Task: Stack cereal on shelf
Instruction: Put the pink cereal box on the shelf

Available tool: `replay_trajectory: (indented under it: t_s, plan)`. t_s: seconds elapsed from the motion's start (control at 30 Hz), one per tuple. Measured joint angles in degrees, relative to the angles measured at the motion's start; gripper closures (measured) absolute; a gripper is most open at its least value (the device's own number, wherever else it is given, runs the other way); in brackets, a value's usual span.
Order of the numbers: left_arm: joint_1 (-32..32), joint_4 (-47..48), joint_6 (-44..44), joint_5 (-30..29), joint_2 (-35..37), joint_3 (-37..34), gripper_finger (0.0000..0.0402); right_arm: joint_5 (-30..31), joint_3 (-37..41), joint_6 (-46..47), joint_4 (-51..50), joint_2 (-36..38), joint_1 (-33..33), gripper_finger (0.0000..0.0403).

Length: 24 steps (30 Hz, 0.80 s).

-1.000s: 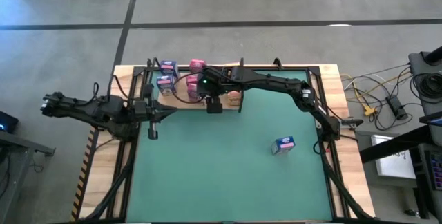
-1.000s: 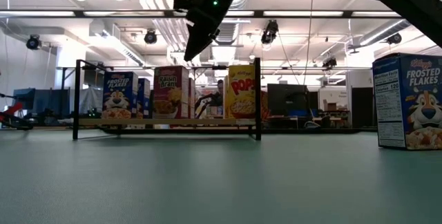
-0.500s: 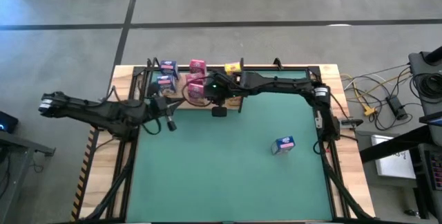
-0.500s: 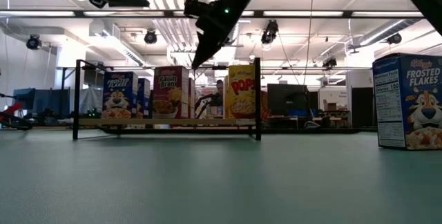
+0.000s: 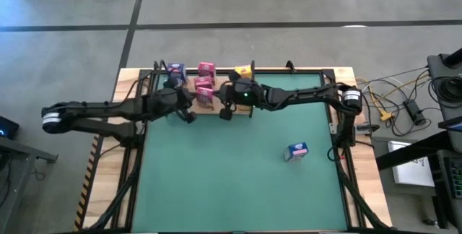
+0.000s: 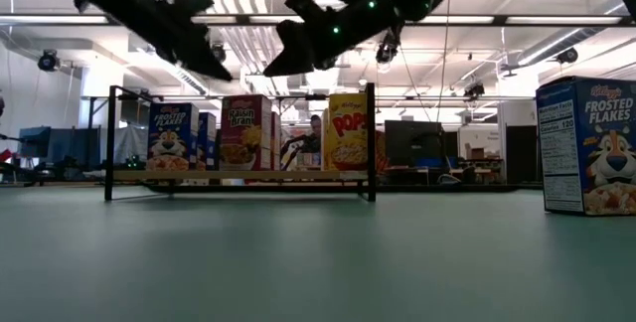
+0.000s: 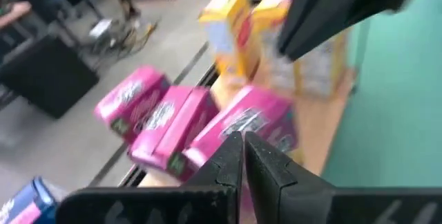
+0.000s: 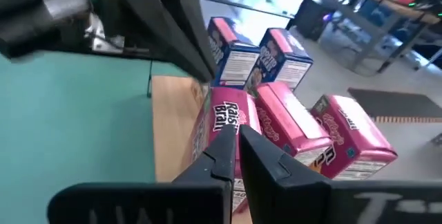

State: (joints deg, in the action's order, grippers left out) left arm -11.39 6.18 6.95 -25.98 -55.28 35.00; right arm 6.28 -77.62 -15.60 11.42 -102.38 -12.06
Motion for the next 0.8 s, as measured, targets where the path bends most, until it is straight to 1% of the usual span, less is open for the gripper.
replay_trajectory:
  t_s: [0.13, 0.3, 0.4, 0.47, 0.53, 0.57, 0.63, 0.7, 0.8]
  plan:
    - [-3.0, 1.7, -0.2, 0.0, -3.6, 0.0, 0.0401, 2.8, 3.9, 0.7, 7.7, -0.7, -0.1, 0.0394]
    - [-3.7, 0.9, -0.2, -0.1, -5.4, 0.1, 0.0402, 3.2, 4.8, 1.6, 8.8, -0.7, -0.2, 0.0394]
    - [-3.7, 1.4, -0.7, 0.8, -4.7, 0.1, 0.0402, 3.1, 4.8, 2.1, 8.6, -0.7, -0.2, 0.0394]
    - [-3.7, 2.7, -1.7, 4.6, -3.5, 0.3, 0.0402, 3.1, 4.8, 2.2, 8.6, -0.7, -0.1, 0.0394]
    - [-3.7, 5.9, -3.2, 8.7, -2.2, 1.8, 0.0402, 3.2, 4.8, 2.5, 8.5, -0.7, -0.2, 0.0394]
    - [-3.6, 8.1, -4.2, 9.5, -1.5, 2.6, 0.0401, 3.2, 4.8, 2.8, 8.5, -0.7, -0.3, 0.0394]
    - [-3.5, 12.3, -6.4, 9.3, 0.0, 4.1, 0.0401, 3.2, 4.8, 3.5, 8.5, -0.8, -0.5, 0.0394]
    - [-3.6, 14.7, -7.5, 7.6, 1.1, 4.4, 0.0401, 3.2, 4.9, 3.6, 8.6, -1.2, -0.5, 0.0394]
    - [-3.6, 15.1, -8.0, 7.1, 1.6, 3.3, 0.0401, 3.9, 5.0, 3.8, 8.4, -1.6, -0.7, 0.0394]
